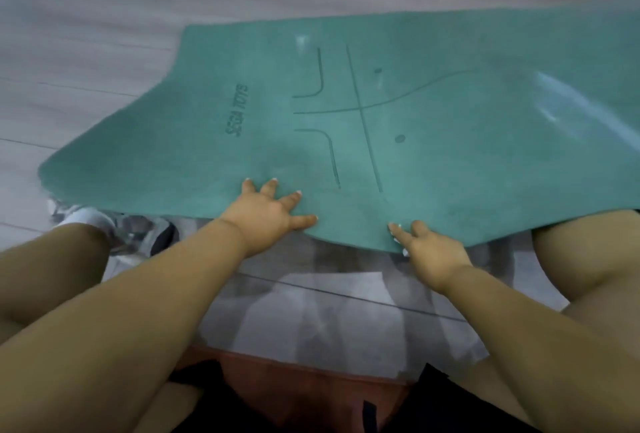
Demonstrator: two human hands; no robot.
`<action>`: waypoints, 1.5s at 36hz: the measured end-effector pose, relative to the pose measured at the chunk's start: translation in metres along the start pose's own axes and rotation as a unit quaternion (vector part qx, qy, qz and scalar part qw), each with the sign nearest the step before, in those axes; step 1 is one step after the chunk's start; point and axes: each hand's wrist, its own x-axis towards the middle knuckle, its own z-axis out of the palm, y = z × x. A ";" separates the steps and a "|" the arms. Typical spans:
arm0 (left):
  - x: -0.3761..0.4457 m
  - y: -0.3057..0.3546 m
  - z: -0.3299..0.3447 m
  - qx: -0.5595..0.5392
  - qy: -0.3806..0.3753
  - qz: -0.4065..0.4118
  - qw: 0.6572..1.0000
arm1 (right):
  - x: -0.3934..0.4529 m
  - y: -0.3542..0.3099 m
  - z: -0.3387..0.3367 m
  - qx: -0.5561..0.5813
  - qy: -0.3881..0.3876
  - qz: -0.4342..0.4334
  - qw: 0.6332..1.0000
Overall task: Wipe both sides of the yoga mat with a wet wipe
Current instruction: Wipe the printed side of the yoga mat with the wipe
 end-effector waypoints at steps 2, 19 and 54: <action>-0.015 -0.014 -0.006 0.006 0.006 -0.023 1.000 | -0.002 -0.008 -0.005 0.016 0.041 -0.006 0.999; -0.163 -0.062 -0.019 0.007 0.032 -0.152 0.988 | -0.041 -0.098 -0.066 0.043 0.292 -0.122 0.948; -0.024 -0.042 0.037 -0.250 -0.108 -0.073 0.959 | 0.034 -0.083 -0.037 0.172 0.002 -0.069 0.983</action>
